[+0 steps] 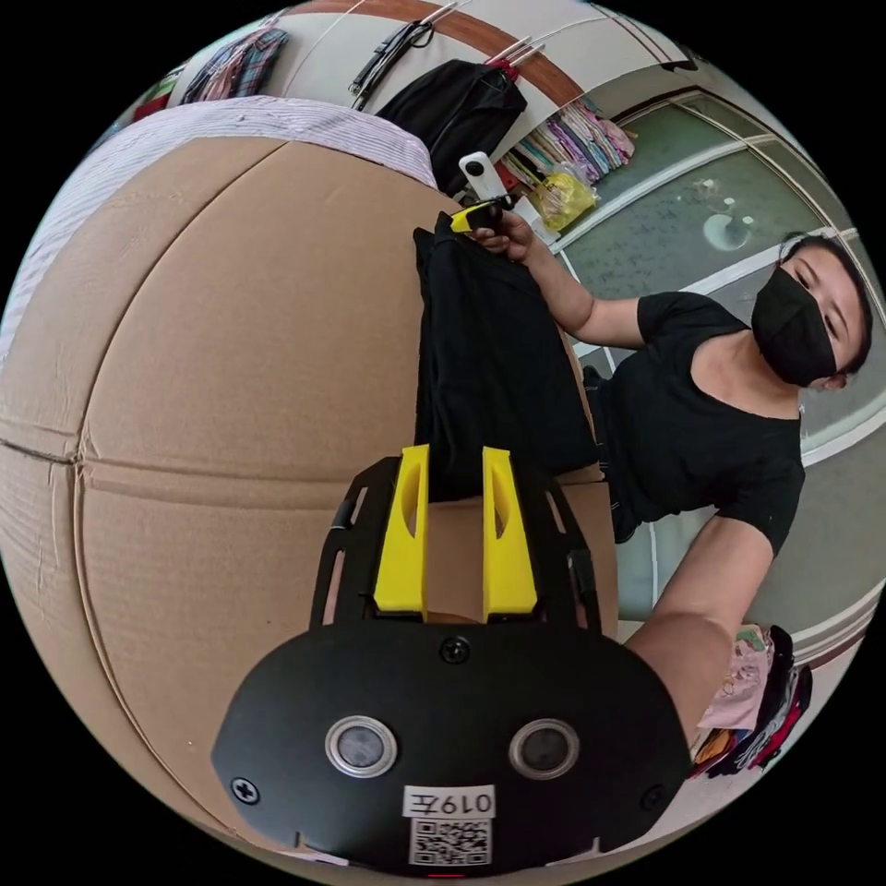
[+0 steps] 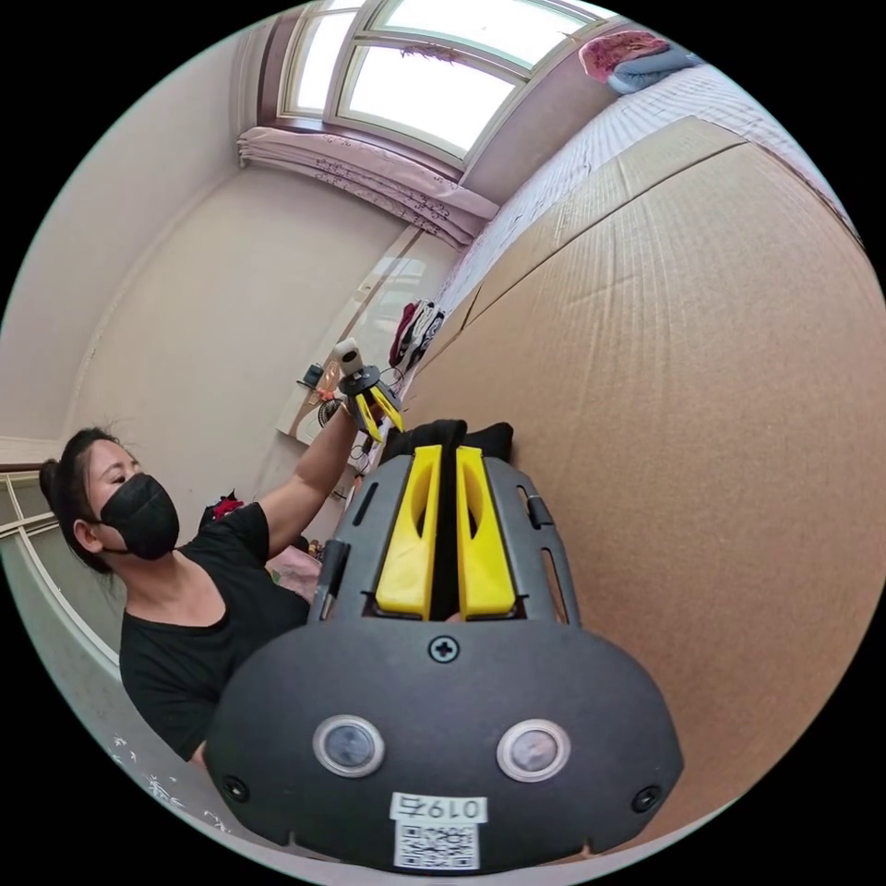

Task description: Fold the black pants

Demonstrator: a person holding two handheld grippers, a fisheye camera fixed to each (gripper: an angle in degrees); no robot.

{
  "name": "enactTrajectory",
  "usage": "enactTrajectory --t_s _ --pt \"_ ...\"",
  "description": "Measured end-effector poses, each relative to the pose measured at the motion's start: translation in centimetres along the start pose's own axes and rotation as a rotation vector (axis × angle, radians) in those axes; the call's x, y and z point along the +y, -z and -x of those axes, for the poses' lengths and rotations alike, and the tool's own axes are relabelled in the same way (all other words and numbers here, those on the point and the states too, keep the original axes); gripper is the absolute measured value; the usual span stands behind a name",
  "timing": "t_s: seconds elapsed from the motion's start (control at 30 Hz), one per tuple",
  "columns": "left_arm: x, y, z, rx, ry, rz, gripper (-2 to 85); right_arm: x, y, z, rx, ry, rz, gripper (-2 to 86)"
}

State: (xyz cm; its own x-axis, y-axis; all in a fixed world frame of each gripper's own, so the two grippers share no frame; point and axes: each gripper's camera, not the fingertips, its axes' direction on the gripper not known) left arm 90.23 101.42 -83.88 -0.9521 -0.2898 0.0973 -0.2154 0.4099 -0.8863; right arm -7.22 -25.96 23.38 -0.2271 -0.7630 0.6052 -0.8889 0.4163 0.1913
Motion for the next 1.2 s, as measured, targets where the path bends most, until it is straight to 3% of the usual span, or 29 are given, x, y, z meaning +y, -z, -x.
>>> enactTrajectory --t_s 0.27,0.6,0.77,1.07,1.2 --pt "-2.1 -0.6 1.9 0.074 -0.069 0.145 4.5 0.2 1.7 -2.9 -0.001 0.000 0.002 1.1" --pt "-6.1 -1.6 5.4 0.300 -0.046 0.361 1.9 2.1 1.7 -6.6 0.013 0.024 0.014 0.3" --pt "-7.1 -3.6 8.3 0.306 0.141 0.518 1.8 3.7 -0.1 -9.1 0.010 0.047 0.057 0.1" --pt "-7.2 -3.2 8.5 0.293 0.180 0.443 1.5 9.0 -2.7 -14.9 -0.006 0.062 0.042 0.1" --pt "-8.7 -4.7 8.4 0.253 0.205 0.559 1.6 11.3 -5.1 -17.5 0.008 0.058 0.065 0.7"
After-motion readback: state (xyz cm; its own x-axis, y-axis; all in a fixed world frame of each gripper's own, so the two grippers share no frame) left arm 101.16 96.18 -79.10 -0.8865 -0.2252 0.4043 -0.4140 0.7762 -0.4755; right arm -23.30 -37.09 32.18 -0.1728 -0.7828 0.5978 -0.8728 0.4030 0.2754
